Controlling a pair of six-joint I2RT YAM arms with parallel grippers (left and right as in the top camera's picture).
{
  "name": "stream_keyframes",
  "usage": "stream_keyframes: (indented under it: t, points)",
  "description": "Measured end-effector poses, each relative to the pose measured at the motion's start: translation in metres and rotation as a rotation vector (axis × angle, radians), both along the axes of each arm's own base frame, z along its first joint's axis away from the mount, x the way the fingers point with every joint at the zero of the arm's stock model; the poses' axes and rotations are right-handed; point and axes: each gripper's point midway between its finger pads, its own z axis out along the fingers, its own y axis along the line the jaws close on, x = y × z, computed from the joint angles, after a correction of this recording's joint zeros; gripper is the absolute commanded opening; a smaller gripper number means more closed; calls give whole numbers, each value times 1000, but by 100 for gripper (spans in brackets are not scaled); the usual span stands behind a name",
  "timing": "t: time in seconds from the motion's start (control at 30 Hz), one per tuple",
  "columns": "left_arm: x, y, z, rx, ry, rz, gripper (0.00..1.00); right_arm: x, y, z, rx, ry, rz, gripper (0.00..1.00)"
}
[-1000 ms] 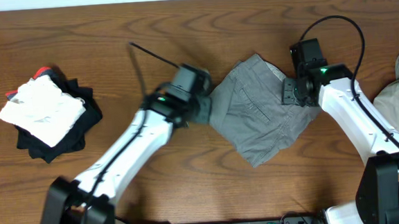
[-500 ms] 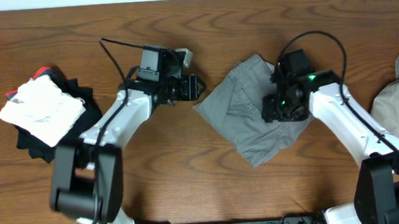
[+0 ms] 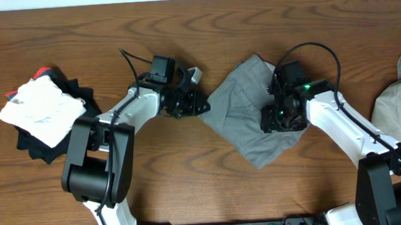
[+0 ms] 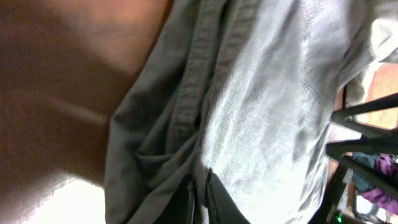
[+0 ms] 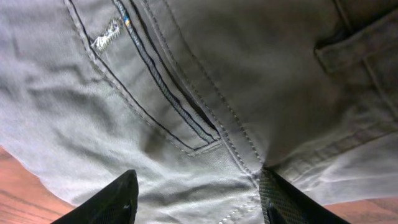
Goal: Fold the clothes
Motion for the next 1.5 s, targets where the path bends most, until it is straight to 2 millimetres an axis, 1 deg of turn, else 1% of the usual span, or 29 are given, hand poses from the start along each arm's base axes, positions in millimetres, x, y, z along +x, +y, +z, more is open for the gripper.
stream_keyframes:
  t: [0.07,0.17,0.33,0.43,0.5,0.57,0.6,0.7,0.73,0.8,0.97,1.07,1.1,1.13,1.17,1.23,1.3,1.37,1.5]
  points:
    - [-11,2,-4,14,51,-10,6,0,0,0,0,0,0,61]
    - [-33,3,-7,40,142,-30,6,0,-2,0,-9,-1,-1,62]
    - [-87,3,-10,113,350,-89,6,1,-9,-2,-52,-7,-9,64]
    - [-115,0,-8,148,419,-155,6,2,-12,-2,-70,-11,-11,64]
    - [-126,-2,-7,159,434,-192,6,2,-14,-2,-78,-12,-13,64]
    - [-131,-3,-6,164,438,-215,8,1,-16,-3,-87,-9,-15,64]
    - [-133,-2,-6,166,438,-223,14,0,-18,-3,-92,-6,-18,64]
    - [-133,0,-7,177,428,-231,17,1,-21,-3,-99,-6,-23,64]
    - [-133,1,-8,185,426,-232,23,1,-23,-3,-102,-6,-24,64]
    - [-132,4,-11,205,415,-237,27,2,-25,-3,-103,-5,-32,64]
    - [-128,13,-16,267,372,-242,30,2,-28,-3,-108,-5,-35,64]
    - [-117,16,-10,295,291,-236,33,2,-28,-3,-108,-5,-35,64]
    - [-109,16,-6,302,238,-230,48,2,-28,-4,-108,-5,-35,64]
    - [-103,15,-2,302,197,-226,72,2,-28,-4,-108,-5,-35,64]
    - [-97,15,4,303,149,-221,83,2,-28,-4,-108,-5,-35,64]
    - [-86,13,15,297,71,-207,90,2,-28,-4,-108,-5,-35,64]
    - [-77,11,25,286,3,-198,99,2,-28,-4,-108,-5,-35,64]
    - [-71,10,30,284,-33,-189,98,2,-28,-4,-108,-5,-35,64]
    - [-65,9,30,283,-60,-183,98,2,-28,-4,-108,-5,-35,64]
